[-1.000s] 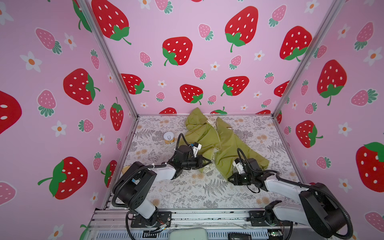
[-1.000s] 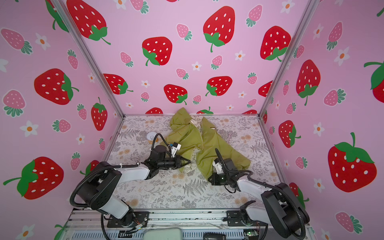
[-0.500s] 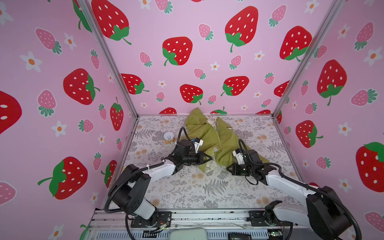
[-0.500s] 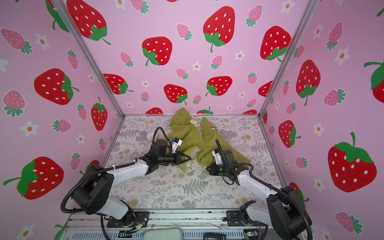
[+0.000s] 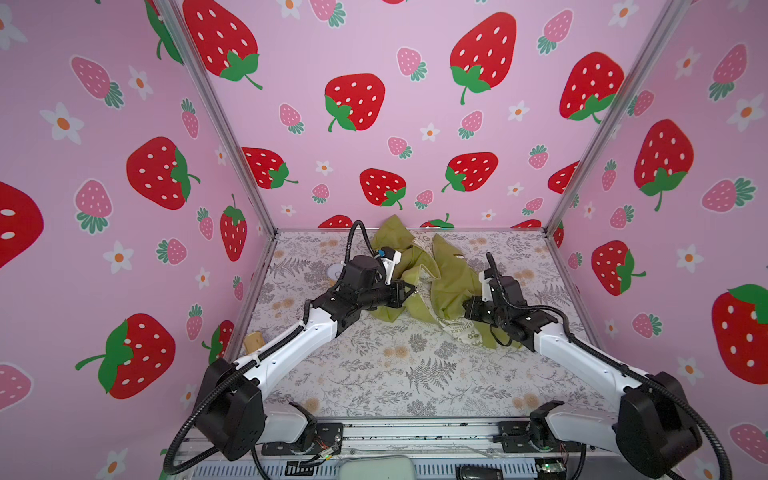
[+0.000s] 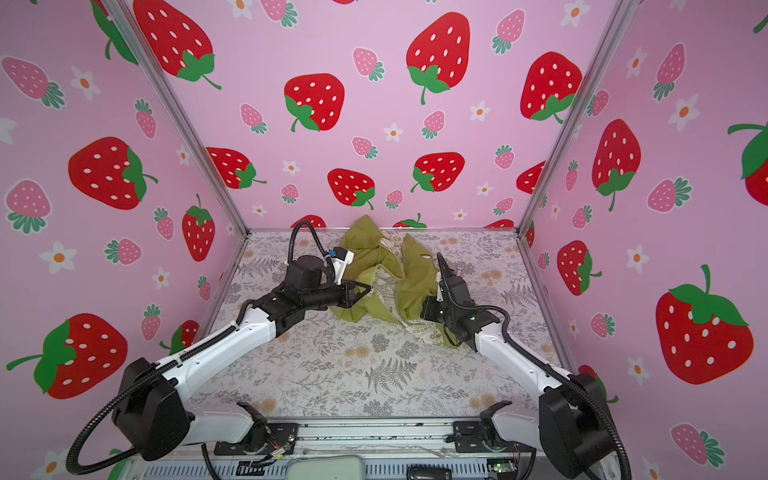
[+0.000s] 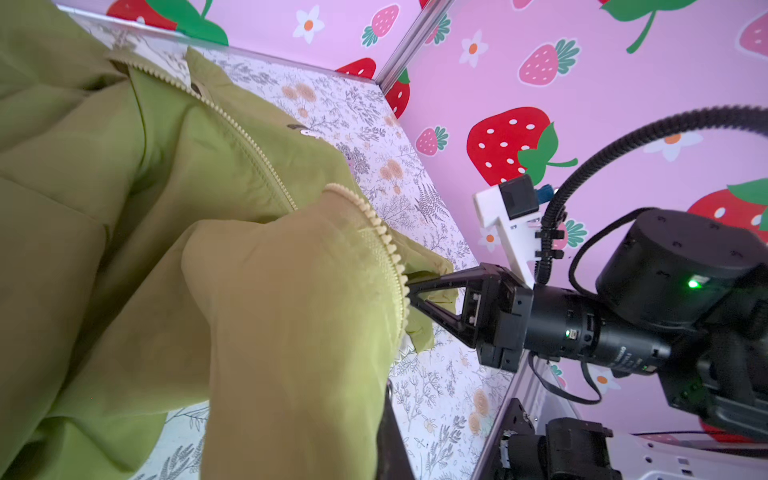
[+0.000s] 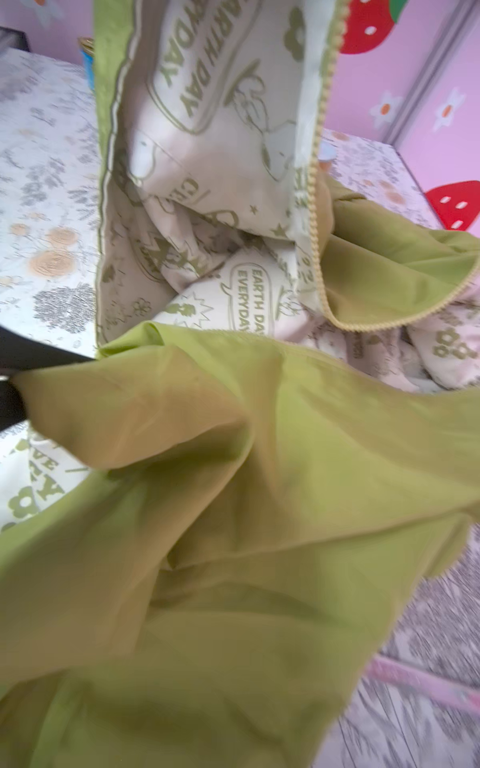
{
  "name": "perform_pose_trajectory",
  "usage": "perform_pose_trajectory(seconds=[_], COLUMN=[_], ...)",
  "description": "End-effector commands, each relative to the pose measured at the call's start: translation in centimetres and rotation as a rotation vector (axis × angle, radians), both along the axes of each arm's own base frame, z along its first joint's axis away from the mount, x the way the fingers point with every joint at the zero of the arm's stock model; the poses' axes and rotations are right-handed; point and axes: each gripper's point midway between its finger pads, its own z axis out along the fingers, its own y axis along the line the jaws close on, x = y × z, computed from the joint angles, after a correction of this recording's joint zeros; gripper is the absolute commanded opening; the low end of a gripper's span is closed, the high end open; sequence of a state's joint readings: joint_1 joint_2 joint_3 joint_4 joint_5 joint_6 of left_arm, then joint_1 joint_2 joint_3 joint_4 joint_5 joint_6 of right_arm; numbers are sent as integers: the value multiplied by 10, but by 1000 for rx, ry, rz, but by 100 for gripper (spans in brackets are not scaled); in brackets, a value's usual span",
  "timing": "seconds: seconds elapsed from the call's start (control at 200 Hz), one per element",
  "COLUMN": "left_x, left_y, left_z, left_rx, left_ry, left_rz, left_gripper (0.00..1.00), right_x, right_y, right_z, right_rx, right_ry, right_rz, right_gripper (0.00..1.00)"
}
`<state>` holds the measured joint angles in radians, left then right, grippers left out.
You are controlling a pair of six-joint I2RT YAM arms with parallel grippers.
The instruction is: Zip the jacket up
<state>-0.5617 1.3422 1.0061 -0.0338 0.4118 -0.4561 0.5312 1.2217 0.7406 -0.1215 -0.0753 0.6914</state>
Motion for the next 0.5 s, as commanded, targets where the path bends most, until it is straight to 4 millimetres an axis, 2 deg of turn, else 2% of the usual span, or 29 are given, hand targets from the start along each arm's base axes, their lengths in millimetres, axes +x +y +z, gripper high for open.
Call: perform_pose_trajectory(seconds=[0.0,0.145,0.295,0.495], left_x=[10,8,9,4], left_y=[-1,-17,-22,-25], left_z=[16,4,-4,10], left_rx=[4,-15,-134,-258], left_ry=[-96,42,48,-12], left_rz=[-1,-75,-63,-74], left_gripper=[0,0,0,0], right_x=[12,5,1,-2], right_y=[-12,0,9,28], right_z=[31,51,77,116], right_rx=[32,141,245,441], right_ry=[-100,-172,-258,-332], right_rz=[-77,-12,35,97], right_gripper=[0,0,0,0])
